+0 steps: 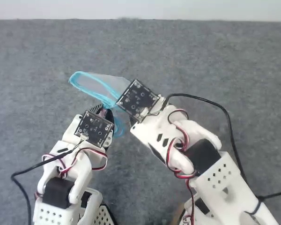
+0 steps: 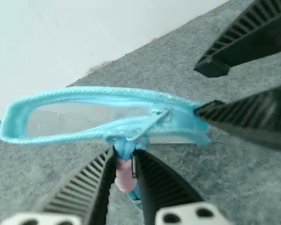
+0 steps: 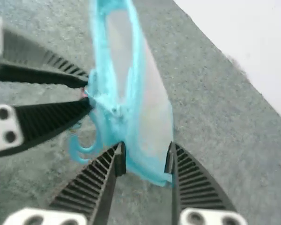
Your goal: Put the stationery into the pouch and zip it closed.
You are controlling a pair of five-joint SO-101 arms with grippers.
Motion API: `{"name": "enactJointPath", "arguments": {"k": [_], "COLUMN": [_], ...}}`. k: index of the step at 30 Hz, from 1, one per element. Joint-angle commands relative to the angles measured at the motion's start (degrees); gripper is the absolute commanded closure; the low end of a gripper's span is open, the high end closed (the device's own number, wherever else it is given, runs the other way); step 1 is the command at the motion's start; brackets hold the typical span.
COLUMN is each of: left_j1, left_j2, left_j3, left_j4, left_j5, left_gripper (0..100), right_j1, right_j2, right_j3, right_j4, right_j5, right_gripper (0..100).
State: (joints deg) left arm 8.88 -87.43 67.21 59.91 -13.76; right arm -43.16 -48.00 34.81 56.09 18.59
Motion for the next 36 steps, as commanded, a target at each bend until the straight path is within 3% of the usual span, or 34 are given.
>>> {"name": "enactJointPath", "arguments": {"k": [1, 14, 21, 36], "left_j1": [0.1, 0.0, 0.0, 0.1], "left_j2": [1.8, 1.8, 1.8, 1.8], "left_j3": [-1.8, -1.8, -1.8, -1.1], "left_j4": [0.0, -0.1, 0.0, 0.1], "left_j5": [-0.4, -0.3, -0.2, -0.2], "left_gripper": [99, 99, 99, 99], "right_j1": [-3.2, -6.2, -6.3, -2.4], "right_j2": [-2.2, -7.3, -4.6, 7.2], "right_j3": [0.1, 0.8, 1.9, 1.7], "right_j4": [-2.4, 7.7, 0.4, -12.4], "right_j5": [0.9, 0.9, 1.0, 1.0], "right_gripper": [84.9, 84.6, 79.0, 79.0]}}
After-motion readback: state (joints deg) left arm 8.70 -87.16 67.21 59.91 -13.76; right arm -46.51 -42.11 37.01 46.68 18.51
